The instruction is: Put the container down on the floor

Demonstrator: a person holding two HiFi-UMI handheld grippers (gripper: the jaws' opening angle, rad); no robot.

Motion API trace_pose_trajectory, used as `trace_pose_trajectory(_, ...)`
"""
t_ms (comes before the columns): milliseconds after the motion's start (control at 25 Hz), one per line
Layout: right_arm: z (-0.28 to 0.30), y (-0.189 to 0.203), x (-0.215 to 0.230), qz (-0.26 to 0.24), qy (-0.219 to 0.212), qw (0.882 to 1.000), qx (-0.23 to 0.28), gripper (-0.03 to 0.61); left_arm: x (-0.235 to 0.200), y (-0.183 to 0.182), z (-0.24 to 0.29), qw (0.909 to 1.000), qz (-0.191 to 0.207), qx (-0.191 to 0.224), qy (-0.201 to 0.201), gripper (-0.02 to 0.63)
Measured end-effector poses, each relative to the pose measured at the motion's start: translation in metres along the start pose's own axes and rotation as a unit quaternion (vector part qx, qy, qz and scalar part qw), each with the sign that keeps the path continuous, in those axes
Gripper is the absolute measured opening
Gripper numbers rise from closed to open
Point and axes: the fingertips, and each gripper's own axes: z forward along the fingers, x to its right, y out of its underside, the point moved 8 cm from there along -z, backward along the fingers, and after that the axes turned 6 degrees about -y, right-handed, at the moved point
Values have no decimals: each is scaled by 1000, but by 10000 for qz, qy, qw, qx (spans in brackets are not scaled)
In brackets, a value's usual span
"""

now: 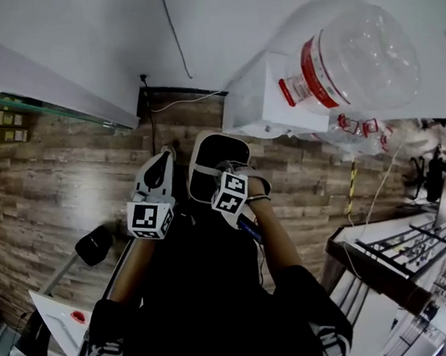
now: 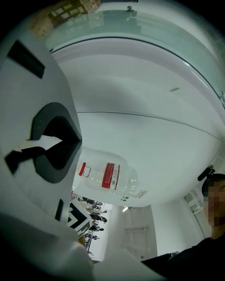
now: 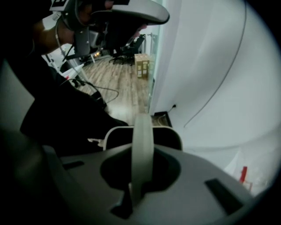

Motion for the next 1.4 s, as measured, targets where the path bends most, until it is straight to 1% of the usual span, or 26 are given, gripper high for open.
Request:
trace_pose_trajectory(120,15,-7,26,56,1,10000,8,32,-18,3,34,9998,84,-100,120,26)
trace_pose_trajectory(280,40,-3,58,166,-128,9998,-15,32,-40,13,77,9992,86,-323,210,26)
trace_pose_trajectory(520,74,-8,90,112,-94,9999,-16,32,-60,14,111,9988,202,-355,255,26)
trace_pose_trajectory(640,103,-8,108,33,-80,9999,-76,32,-69,22,132,9988,110,-400,263,26)
trace_pose_trajectory(800,151,-6,133,-56,-97,9999,-115,32,-83,40,157,9984,-45,-507,252,26)
trace_pose_trajectory(1000,200,6,160,-139,-112,9997,-186,32,-92,68,174,9983,-182,-527,190,26)
trace_pose_trajectory(1280,270,28,196,-242,-105,9991,-345,32,-97,106,198,9980,-107,-570,237,26)
trace_pose_trajectory(1400,297,36,207,-385,-79,9983,-424,32,-99,121,205,9977,-128,-594,286,26)
